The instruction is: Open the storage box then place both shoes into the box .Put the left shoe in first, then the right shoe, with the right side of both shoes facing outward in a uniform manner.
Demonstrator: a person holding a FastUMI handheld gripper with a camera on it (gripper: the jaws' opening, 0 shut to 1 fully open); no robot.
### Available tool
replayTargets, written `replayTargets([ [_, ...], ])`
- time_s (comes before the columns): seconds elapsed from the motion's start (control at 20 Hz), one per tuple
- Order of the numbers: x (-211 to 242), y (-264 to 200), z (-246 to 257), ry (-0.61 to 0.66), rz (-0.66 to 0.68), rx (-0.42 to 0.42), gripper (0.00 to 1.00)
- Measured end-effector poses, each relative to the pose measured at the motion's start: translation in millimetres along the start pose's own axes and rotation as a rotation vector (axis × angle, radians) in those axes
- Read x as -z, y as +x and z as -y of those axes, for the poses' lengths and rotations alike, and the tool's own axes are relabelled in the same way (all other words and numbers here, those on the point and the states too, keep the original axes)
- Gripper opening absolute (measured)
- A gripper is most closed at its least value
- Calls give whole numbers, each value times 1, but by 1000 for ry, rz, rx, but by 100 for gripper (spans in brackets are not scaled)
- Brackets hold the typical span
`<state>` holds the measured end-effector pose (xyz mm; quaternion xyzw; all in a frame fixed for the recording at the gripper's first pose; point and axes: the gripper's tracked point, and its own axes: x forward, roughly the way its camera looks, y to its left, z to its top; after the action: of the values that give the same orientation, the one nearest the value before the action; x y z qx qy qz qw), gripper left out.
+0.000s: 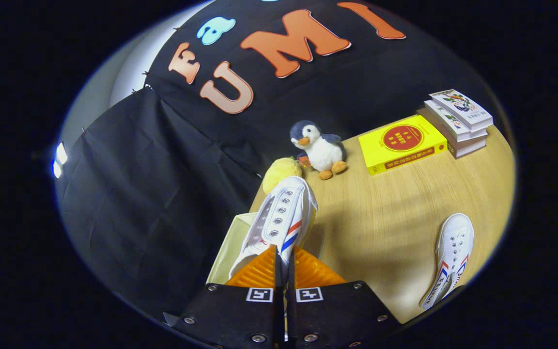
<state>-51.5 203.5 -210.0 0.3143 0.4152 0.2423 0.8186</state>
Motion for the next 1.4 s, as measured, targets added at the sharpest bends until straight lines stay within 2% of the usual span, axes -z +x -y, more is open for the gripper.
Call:
replayTargets([
  [0.15,4,15,-36,-48,-17,-38,3],
  [0.35,33,48,-69,-86,-90,-40,3],
  [0.7,86,97,-99,-114,-200,26,3],
  [0.85,78,115,-125,-75,-165,-28,2],
  [0.9,73,119,-126,-90,-152,-14,1],
  [1.25,70,104,-111,-158,-130,31,1],
  [1.35,67,93,-103,-133,-118,22,6],
  [1.4,63,86,-97,-123,-106,25,15],
])
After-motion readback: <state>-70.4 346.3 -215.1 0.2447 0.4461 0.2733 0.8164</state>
